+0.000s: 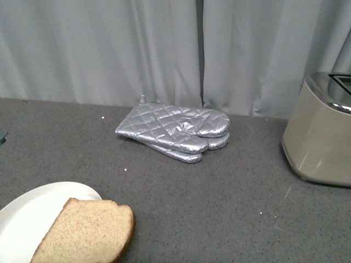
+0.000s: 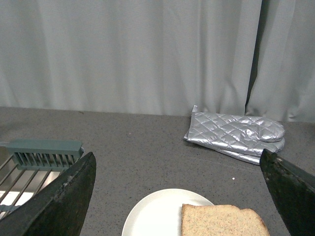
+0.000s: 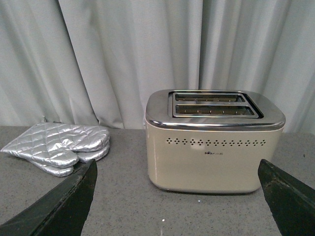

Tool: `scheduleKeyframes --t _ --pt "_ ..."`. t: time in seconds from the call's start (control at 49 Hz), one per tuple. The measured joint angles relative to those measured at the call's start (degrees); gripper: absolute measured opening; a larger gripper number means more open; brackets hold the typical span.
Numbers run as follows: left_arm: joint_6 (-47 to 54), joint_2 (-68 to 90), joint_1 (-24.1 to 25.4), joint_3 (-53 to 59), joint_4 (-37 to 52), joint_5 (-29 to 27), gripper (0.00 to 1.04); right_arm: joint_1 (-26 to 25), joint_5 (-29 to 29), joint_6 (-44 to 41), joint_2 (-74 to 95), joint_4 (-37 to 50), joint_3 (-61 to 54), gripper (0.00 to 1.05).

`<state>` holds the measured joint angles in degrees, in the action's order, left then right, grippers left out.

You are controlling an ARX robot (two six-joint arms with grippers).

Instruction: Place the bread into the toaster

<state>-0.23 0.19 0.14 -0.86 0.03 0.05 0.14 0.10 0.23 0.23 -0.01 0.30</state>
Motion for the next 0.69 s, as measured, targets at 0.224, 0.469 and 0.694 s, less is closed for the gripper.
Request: scheduleKeyframes --t 0.224,0.469,0.694 --pt "0.0 0.0 0.0 0.0 0.0 0.0 0.98 0.0 0.0 0.0 0.0 0.0 0.0 0.95" --pt "0.0 0.0 0.0 0.0 0.0 0.0 0.98 0.0 0.0 0.0 0.0 0.0 0.0 0.95" --pt "0.0 0.0 0.0 0.0 0.0 0.0 0.98 0.0 0.0 0.0 0.0 0.0 0.0 0.95"
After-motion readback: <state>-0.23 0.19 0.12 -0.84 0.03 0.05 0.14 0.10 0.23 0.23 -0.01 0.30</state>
